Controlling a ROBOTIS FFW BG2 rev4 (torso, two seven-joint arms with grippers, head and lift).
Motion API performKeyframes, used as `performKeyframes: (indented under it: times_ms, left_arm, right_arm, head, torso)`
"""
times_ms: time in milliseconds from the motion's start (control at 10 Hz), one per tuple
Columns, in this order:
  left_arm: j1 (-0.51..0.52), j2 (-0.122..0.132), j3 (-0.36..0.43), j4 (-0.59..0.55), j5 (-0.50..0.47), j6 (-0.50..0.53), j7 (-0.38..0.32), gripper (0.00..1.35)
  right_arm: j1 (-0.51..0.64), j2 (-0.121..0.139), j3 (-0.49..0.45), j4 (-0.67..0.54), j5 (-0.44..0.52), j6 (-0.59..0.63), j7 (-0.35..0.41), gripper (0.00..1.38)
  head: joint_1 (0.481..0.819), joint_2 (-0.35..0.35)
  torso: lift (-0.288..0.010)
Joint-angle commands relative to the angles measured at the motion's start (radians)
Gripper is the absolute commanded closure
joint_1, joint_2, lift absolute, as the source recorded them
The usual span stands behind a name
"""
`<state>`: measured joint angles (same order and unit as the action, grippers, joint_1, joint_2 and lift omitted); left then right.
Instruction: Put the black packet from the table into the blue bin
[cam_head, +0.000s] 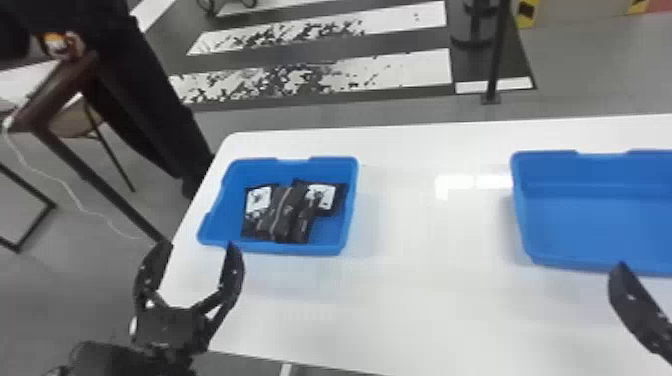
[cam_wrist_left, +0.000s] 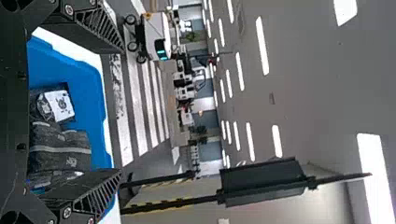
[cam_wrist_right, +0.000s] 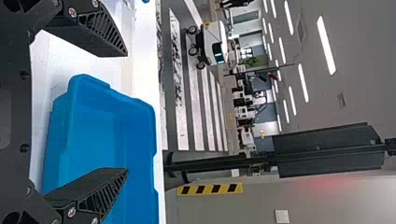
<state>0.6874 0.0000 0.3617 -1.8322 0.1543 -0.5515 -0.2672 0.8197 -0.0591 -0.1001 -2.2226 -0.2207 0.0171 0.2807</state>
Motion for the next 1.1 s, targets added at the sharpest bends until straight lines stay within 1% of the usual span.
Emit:
performKeyframes:
  times_ms: [0, 100, 300, 500, 700, 1000]
  left_arm:
    - [0.032, -0.003, -0.067, 0.0, 0.057, -0.047, 0.039, 0.13]
    - [0.037, -0.003, -0.126, 0.0, 0.099, -0.052, 0.066, 0.13]
    - [0.039, -0.003, -0.198, 0.0, 0.153, -0.05, 0.085, 0.13]
    - [0.039, 0.0, -0.216, 0.0, 0.173, -0.033, 0.088, 0.13]
    - [0.039, 0.005, -0.222, 0.0, 0.173, -0.035, 0.088, 0.13]
    - [0.039, 0.003, -0.224, 0.0, 0.179, -0.038, 0.088, 0.13]
  right_arm:
    - [-0.002, 0.002, 0.0, 0.0, 0.003, 0.0, 0.0, 0.14]
    - [-0.005, 0.004, 0.0, 0.0, 0.001, 0.0, 0.0, 0.14]
    - [-0.01, 0.005, 0.0, 0.005, 0.001, -0.007, 0.0, 0.14]
    - [-0.01, 0.007, -0.002, 0.01, -0.007, -0.01, 0.0, 0.14]
    - [-0.012, 0.007, -0.002, 0.015, -0.005, -0.01, 0.0, 0.14]
    - [-0.015, 0.007, -0.002, 0.012, -0.005, -0.01, 0.0, 0.14]
  head:
    - [0.695, 0.263]
    - [0.695, 0.257]
    - [0.695, 0.212]
    - [0.695, 0.174]
    - [0.695, 0.165]
    - [0.695, 0.159]
  torso:
    - [-0.11]
    - [-0.11]
    - [-0.11]
    - [-0.11]
    - [-0.11]
    - [-0.11]
